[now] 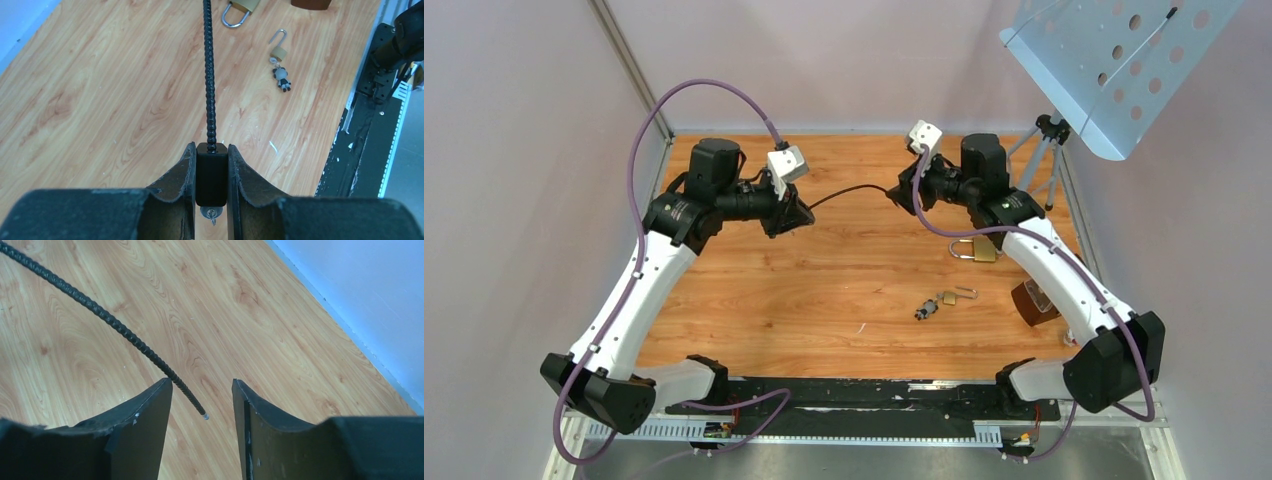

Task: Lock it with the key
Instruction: Lock the lock.

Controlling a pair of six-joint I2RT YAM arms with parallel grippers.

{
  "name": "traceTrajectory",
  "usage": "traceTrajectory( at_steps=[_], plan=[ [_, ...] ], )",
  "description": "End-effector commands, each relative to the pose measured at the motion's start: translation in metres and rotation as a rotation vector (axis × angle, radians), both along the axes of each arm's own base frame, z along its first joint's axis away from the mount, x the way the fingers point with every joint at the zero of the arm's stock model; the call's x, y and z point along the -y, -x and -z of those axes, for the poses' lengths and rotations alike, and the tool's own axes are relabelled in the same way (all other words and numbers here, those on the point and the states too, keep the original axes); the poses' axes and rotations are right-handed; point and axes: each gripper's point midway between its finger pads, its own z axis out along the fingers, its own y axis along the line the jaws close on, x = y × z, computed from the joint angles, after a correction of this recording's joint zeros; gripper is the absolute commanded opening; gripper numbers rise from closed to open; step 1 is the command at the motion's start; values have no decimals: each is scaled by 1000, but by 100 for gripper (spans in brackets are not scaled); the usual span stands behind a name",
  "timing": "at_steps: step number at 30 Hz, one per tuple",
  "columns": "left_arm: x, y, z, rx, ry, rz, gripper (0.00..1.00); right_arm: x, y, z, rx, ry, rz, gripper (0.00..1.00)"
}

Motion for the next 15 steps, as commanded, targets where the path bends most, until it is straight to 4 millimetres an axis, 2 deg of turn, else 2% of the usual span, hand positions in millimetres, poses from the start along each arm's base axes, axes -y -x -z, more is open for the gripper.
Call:
traceTrajectory(
  at_steps=[1,8,15],
  plan=[
    [-5,-5,-22,106,26,-29,0,7,9,-21,96,-2,3,50],
    [-7,-10,-31,157,41,-61,0,1,26,-14,66,-24,-69,44],
    [-5,-5,-37,159,51,-39,0,-4,16,-4,45,-10,-75,42]
  ],
)
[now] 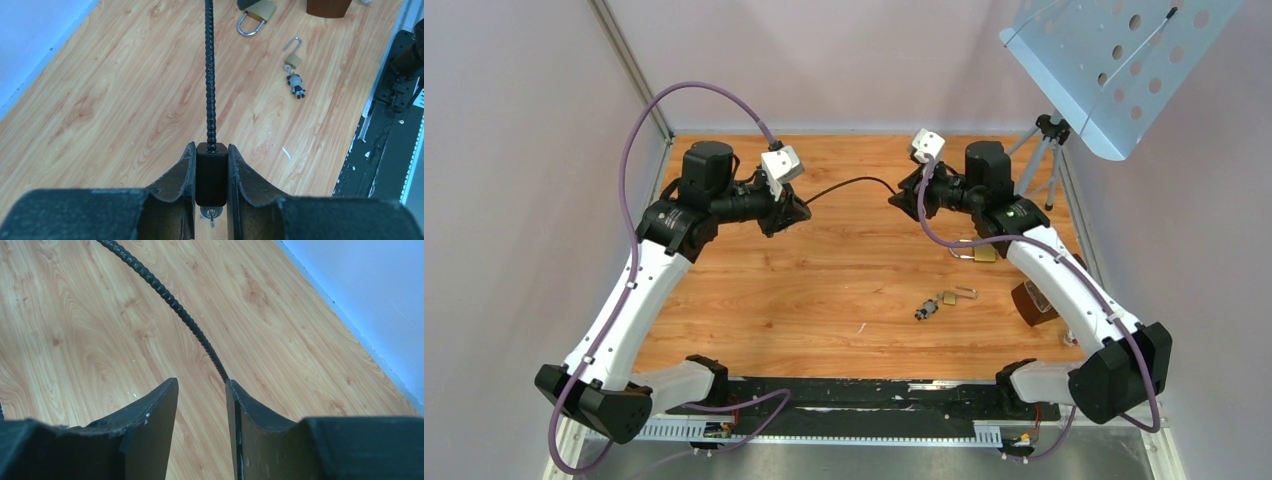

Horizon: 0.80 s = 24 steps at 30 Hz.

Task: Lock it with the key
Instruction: Lock the lock.

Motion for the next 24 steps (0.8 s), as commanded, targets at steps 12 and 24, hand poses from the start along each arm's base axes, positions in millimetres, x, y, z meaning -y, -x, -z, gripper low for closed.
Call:
traceTrajectory(
  at_steps=[12,24],
  plan=[
    [8,6,-32,67,70,60,0,-12,-24,6,72,19,-31,38],
    [14,9,-32,49,97,90,0,-19,-25,-13,53,-74,-13,0]
  ],
)
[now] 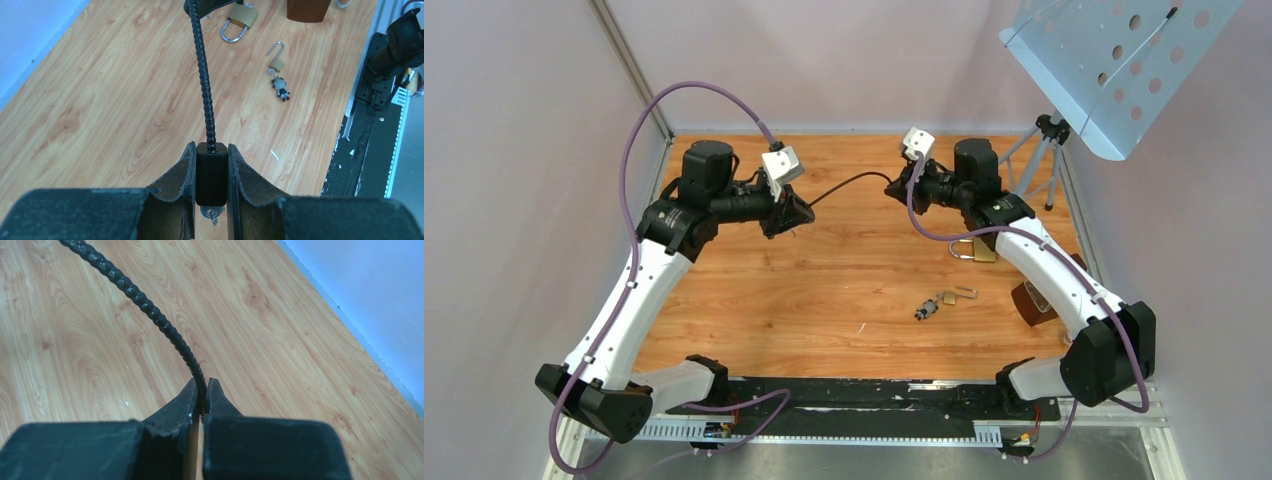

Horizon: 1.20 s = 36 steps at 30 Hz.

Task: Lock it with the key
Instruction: Lock the lock.

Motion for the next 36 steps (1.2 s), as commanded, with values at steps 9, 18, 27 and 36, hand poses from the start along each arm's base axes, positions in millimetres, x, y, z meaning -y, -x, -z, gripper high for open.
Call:
traceTrajectory(
  at_steps=[9,18,27,36],
  plan=[
    [8,1,-12,-2,44,43,0,6,-4,-103,199,-265,120,0],
    [9,9,4,-27,6,111,6,4,12,-134,149,-377,103,0],
    [12,-6,10,-59,33,50,22,-14,37,-161,81,-484,-4,0],
    [22,-32,-7,42,196,-40,18,-36,49,-172,23,-517,-20,0]
  ],
)
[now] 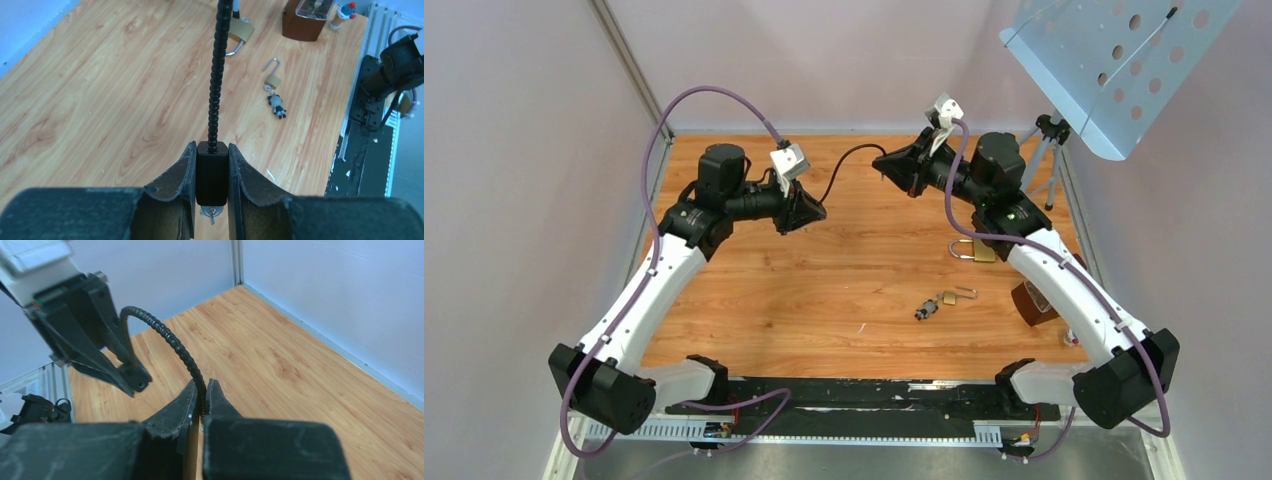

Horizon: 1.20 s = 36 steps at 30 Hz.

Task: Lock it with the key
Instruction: Lock the lock.

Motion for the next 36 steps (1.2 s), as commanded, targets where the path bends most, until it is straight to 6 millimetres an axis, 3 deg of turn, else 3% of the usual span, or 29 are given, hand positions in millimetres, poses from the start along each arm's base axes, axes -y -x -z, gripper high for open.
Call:
traceTrajectory(
  at_steps=[1,5,12,16,24,30,36],
  plan=[
    [5,-13,-29,107,125,-48,15,-11,18,-61,73,-119,-25,0],
    [9,-3,-27,187,153,26,0,-21,29,-71,83,-146,-51,0],
    [12,31,-42,537,208,217,0,-33,51,-75,139,-188,-141,0],
    [14,37,-46,588,210,271,0,-45,73,-78,184,-222,-236,0],
    [13,35,-76,655,276,227,0,-63,99,-69,243,-238,-327,0],
    [3,26,-106,659,407,64,0,-67,97,-71,249,-288,-294,0],
    [0,30,-120,618,506,33,0,-77,92,-80,229,-359,-272,0]
  ],
)
